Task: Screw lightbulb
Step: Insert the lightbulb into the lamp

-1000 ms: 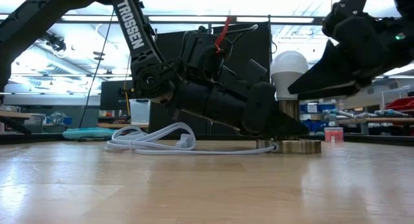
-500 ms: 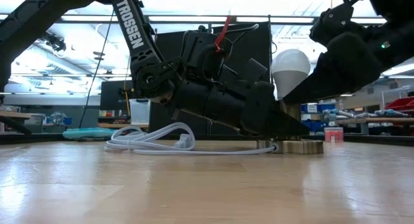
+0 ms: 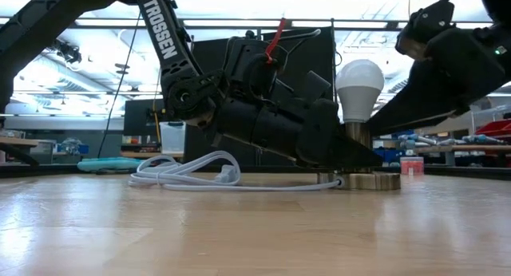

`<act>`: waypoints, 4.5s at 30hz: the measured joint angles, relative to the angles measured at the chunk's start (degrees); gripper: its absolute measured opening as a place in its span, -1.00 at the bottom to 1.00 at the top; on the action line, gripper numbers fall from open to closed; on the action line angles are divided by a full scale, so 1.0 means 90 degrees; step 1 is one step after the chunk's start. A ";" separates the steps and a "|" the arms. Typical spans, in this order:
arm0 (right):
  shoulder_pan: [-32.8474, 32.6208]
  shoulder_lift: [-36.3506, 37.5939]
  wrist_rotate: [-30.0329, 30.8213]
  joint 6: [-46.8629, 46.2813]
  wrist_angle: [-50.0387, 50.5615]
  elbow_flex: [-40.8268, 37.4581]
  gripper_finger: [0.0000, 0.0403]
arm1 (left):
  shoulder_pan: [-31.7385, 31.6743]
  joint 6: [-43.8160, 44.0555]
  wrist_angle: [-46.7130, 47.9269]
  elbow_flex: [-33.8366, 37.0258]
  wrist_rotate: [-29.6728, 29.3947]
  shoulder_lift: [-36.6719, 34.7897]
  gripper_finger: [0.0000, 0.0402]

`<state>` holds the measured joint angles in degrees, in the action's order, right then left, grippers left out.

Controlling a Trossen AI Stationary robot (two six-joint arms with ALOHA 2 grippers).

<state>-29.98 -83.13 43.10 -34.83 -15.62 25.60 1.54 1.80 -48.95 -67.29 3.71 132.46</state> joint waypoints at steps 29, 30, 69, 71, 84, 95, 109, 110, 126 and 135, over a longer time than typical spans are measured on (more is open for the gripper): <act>-0.0400 0.1176 0.0199 -0.0947 0.2827 0.0431 0.53 | 0.0031 0.0044 0.0010 0.0002 -0.0051 0.0007 -0.04; -0.0445 0.1236 0.0199 -0.0951 0.2837 0.0431 0.53 | 0.0032 0.0044 0.0010 0.0002 -0.0051 0.0007 -0.04; 0.0147 0.0451 -0.0265 -0.0015 0.1118 0.0419 0.53 | 0.0036 0.0049 0.0021 0.0005 -0.0025 0.0007 -0.04; 0.0078 0.0525 -0.0272 -0.0116 0.1170 0.0419 0.53 | 0.0036 0.0054 0.0023 0.0005 -0.0027 0.0007 -0.04; -0.0079 0.0614 -0.0253 -0.0369 0.1237 0.0503 0.53 | 0.0039 0.0159 0.0027 0.0002 -0.0027 0.0008 -0.04; -0.0240 0.0614 -0.0256 -0.0634 0.1241 0.0506 0.53 | 0.0039 0.0163 0.0027 0.0002 -0.0027 0.0010 -0.04; -0.0491 0.0614 -0.0381 -0.0426 0.0762 0.0516 0.53 | 0.0039 0.0164 0.0027 0.0002 -0.0028 0.0008 -0.04; -0.0512 0.0614 -0.0325 -0.0484 0.0836 0.0516 0.53 | 0.0039 0.0165 0.0027 0.0002 -0.0027 0.0008 -0.04; -0.0440 0.0614 0.0656 -0.1343 0.1859 0.0516 0.53 | 0.0049 0.0185 0.0029 0.0002 -0.0032 0.0009 -0.04; -0.0443 0.0607 0.0189 -0.0954 0.1275 0.0513 0.53 | 0.0050 0.0187 0.0027 0.0002 -0.0032 0.0008 -0.04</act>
<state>-33.97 -77.67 44.79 -43.42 -4.14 30.22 1.99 3.49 -48.71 -67.26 3.42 132.53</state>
